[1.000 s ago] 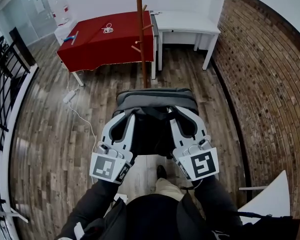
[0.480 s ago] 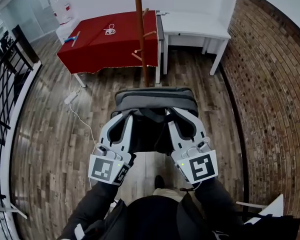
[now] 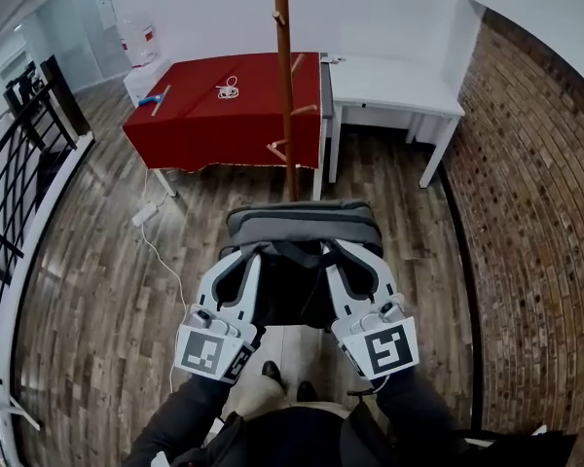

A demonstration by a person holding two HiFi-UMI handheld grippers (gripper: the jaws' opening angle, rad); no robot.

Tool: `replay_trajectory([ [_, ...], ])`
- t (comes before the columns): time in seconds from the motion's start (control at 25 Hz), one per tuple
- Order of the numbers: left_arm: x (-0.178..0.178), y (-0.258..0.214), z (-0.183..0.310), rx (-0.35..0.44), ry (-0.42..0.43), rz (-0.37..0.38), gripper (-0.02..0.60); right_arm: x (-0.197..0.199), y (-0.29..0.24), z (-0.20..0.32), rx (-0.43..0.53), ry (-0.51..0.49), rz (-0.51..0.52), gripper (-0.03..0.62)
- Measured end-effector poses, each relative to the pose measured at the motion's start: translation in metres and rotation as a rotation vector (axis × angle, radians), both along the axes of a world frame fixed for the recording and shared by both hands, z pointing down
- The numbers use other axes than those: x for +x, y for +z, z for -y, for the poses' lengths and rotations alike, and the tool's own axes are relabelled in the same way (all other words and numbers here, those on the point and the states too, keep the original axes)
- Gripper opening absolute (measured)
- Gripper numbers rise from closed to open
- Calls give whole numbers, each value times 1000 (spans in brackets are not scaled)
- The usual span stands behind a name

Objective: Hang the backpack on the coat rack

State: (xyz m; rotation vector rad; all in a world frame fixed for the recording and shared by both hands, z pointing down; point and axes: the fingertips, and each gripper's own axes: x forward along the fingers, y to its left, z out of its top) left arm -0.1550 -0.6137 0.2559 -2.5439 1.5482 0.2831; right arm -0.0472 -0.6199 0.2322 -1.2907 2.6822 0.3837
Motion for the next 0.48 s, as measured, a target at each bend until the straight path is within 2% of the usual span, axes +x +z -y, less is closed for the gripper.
replay_trajectory([
  [0.48, -47, 11, 73, -7, 2, -16, 34, -46, 10, 72, -6, 4, -20, 20],
])
